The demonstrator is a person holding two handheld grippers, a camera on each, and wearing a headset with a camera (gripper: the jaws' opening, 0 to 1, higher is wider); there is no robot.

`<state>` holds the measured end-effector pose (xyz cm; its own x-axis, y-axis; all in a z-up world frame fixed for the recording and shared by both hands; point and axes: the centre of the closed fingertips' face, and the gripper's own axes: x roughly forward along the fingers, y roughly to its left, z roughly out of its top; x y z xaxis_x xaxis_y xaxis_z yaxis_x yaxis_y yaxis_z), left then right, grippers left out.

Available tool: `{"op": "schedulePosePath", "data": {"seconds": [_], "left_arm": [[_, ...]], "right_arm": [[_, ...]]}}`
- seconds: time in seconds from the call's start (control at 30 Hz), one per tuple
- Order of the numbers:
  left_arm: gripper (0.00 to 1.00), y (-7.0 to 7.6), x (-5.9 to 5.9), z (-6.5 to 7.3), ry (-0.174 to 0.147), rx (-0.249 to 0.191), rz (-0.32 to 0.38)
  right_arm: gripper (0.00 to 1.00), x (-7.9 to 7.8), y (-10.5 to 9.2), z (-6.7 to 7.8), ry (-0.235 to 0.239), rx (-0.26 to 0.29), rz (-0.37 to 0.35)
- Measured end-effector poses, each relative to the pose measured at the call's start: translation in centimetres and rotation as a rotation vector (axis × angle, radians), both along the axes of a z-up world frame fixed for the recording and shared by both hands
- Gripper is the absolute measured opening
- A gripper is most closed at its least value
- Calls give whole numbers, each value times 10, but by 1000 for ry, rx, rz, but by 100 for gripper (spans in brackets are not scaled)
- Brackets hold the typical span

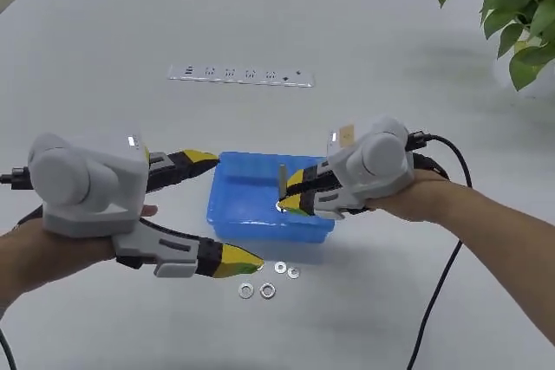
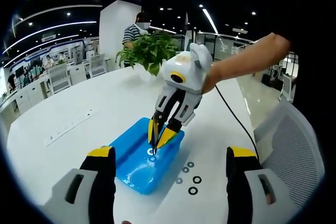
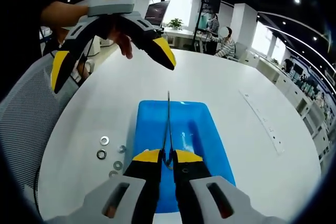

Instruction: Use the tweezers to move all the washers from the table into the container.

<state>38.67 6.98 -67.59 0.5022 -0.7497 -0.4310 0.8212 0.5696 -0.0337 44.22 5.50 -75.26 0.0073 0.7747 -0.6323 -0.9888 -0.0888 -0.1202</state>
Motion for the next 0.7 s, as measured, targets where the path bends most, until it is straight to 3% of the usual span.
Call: {"op": "schedulePosePath", "data": {"seconds": [0.2,0.5,0.7], "left_arm": [[87,-2,8,-1,-4,8,-6],[72,-11,17,0,-9,3,-43],[56,-21,27,2,-24,1,-69]], "right_arm": [[10,0,0,-3,8,-2,-1],[10,1,0,-8,14,1,-7],[10,0,-2,-11,20,2,-10]]}}
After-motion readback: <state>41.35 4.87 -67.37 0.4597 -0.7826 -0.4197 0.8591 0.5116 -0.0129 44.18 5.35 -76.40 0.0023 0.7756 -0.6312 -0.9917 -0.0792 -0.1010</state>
